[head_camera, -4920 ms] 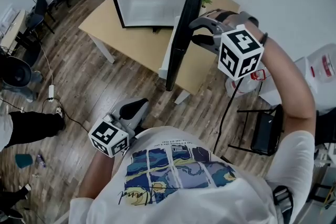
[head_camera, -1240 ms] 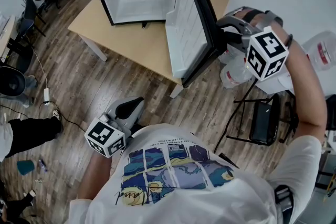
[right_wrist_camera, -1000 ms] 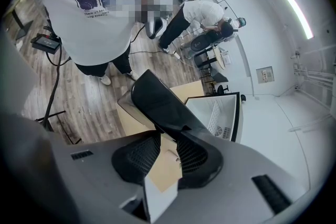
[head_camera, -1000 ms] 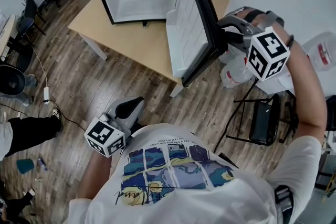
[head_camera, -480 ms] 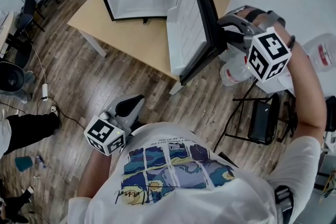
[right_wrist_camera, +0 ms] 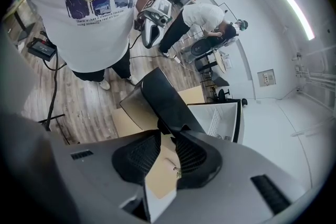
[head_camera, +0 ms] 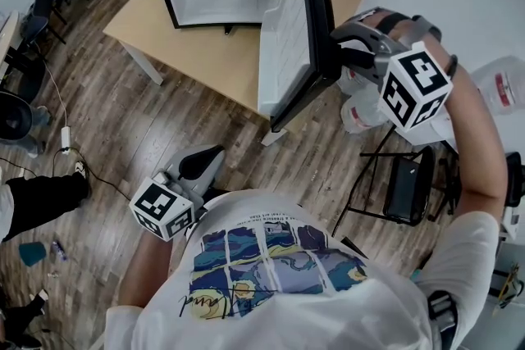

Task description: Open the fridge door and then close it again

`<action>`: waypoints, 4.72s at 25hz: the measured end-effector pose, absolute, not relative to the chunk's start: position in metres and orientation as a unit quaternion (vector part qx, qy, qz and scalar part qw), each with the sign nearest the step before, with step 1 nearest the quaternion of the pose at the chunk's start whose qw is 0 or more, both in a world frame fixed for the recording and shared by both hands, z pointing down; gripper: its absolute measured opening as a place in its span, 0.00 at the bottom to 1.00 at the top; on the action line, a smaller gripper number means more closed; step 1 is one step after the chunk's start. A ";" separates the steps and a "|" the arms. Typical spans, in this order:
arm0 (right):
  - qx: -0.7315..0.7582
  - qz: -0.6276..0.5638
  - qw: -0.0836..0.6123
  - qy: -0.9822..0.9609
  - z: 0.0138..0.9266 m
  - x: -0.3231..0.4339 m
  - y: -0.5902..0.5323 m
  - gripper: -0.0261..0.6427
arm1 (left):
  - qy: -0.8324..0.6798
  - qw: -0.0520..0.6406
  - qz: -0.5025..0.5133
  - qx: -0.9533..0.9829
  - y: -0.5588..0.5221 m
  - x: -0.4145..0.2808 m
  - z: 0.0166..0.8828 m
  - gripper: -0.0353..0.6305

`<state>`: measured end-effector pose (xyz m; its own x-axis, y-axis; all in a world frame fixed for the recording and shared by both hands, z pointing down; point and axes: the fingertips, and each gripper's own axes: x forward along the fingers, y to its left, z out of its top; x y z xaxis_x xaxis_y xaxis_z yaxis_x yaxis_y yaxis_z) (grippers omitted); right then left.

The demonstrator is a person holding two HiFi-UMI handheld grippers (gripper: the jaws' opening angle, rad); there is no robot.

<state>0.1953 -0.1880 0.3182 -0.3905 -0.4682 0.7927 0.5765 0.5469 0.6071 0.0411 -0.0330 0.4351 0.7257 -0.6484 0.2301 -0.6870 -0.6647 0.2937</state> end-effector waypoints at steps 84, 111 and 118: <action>0.055 -0.295 0.530 -0.793 0.315 -0.123 -0.381 0.10 | -0.266 0.184 0.052 0.945 -0.203 -0.209 0.430 0.08; 0.115 -0.241 0.513 -0.816 0.317 -0.145 -0.464 0.10 | -0.285 0.193 0.045 0.938 -0.210 -0.233 0.437 0.08; 0.128 -0.228 0.510 -0.819 0.316 -0.148 -0.471 0.10 | -0.293 0.199 0.045 0.934 -0.206 -0.240 0.443 0.08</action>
